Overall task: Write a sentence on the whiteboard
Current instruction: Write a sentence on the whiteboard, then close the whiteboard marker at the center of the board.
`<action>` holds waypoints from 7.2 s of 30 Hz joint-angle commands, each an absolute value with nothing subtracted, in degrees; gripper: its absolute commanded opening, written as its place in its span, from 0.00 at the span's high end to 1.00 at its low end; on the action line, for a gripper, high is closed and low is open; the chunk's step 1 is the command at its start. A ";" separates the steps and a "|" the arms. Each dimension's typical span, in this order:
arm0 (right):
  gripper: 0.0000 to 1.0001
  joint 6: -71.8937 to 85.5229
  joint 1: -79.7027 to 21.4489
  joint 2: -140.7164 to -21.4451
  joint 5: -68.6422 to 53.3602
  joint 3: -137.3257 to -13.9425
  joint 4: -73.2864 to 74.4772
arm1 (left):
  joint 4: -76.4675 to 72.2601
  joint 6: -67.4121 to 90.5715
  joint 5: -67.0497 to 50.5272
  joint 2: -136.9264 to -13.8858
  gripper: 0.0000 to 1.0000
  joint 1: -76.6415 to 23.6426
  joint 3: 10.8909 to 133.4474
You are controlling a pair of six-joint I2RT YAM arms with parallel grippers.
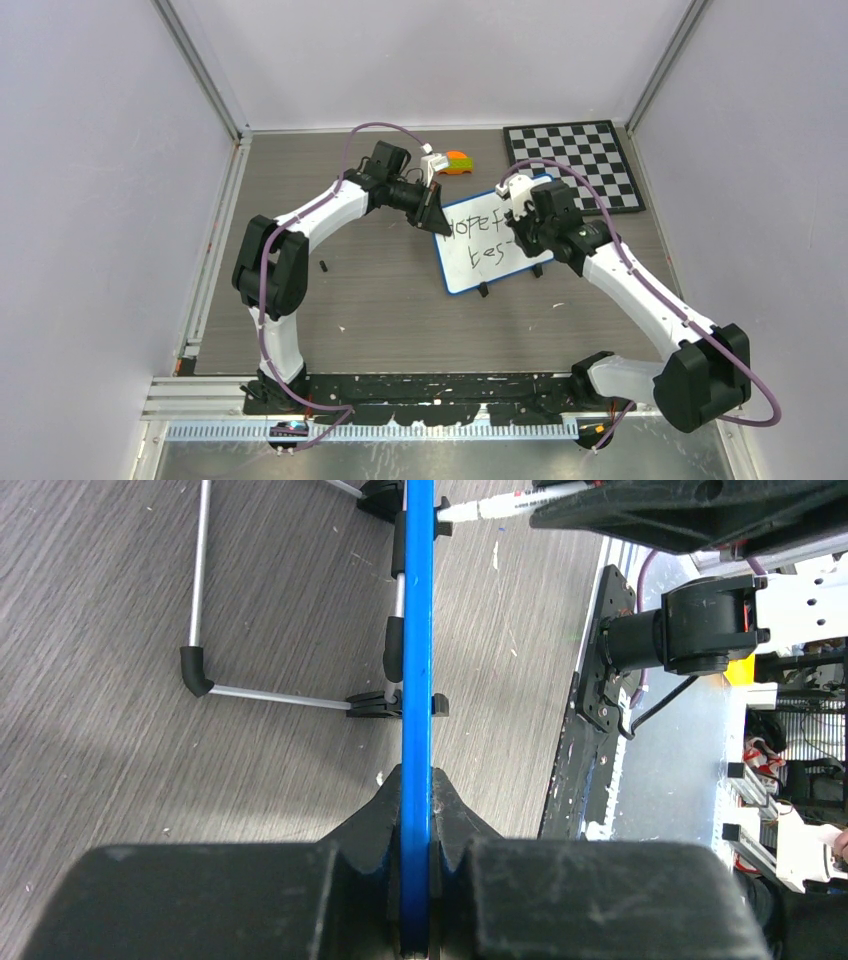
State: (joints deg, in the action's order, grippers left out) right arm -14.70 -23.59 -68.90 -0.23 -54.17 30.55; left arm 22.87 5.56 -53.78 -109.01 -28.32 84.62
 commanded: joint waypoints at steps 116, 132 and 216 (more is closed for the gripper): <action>1.00 -9.05 -20.52 -68.68 -24.04 -77.79 49.25 | 65.76 -21.27 -34.36 -93.69 0.27 -12.19 101.85; 1.00 -4.73 -20.63 -68.21 -27.88 -72.55 47.03 | 56.86 -31.09 -5.90 -87.72 0.32 -8.53 71.16; 1.00 49.42 -24.59 -75.15 -61.93 -79.36 -1.41 | -40.96 74.29 -69.72 -65.35 1.00 -12.48 58.71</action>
